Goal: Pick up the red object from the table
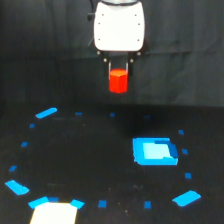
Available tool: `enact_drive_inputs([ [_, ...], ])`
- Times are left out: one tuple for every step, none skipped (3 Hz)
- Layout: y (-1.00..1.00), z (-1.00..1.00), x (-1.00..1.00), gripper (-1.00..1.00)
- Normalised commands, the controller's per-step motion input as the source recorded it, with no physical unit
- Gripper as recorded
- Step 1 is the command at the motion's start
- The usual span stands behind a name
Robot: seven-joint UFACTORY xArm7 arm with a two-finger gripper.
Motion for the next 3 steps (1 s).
enact_drive_inputs([
  [0.03, 0.42, 0.05, -0.93],
  [0.15, -0.16, -0.22, -1.00],
  [-0.46, -0.16, -0.28, -1.00],
])
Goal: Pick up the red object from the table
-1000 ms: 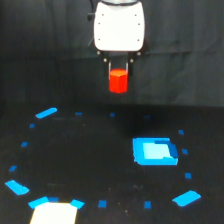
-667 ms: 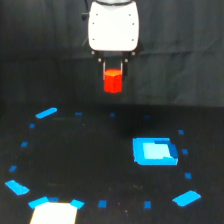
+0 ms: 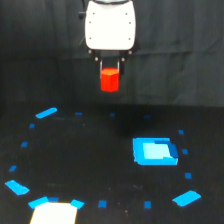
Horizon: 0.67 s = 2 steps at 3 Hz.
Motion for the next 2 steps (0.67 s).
enact_drive_inputs([
  [-0.01, 0.16, 0.14, -1.00],
  [0.04, 0.43, 0.10, -1.00],
])
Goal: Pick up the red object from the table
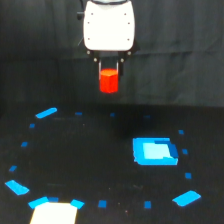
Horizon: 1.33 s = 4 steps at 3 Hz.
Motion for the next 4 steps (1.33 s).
enact_drive_inputs([
  [0.03, 0.22, 0.15, -0.94],
  [-0.11, 0.18, -0.20, -1.00],
  [-0.04, 0.05, 0.00, -1.00],
  [-0.06, -0.50, 0.01, -1.00],
])
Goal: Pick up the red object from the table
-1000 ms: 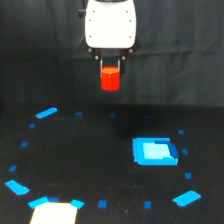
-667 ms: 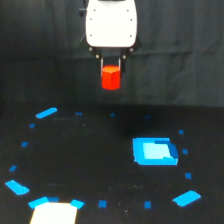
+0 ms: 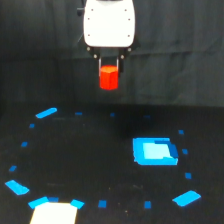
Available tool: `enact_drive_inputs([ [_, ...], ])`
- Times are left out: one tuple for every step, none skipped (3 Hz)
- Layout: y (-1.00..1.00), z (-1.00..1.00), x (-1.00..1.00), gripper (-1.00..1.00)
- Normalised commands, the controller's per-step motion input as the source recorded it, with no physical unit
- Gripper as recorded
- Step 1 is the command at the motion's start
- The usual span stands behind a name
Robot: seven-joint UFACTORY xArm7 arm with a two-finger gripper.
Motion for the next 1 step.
enact_drive_inputs([
  [-0.03, 0.00, 0.11, -0.98],
])
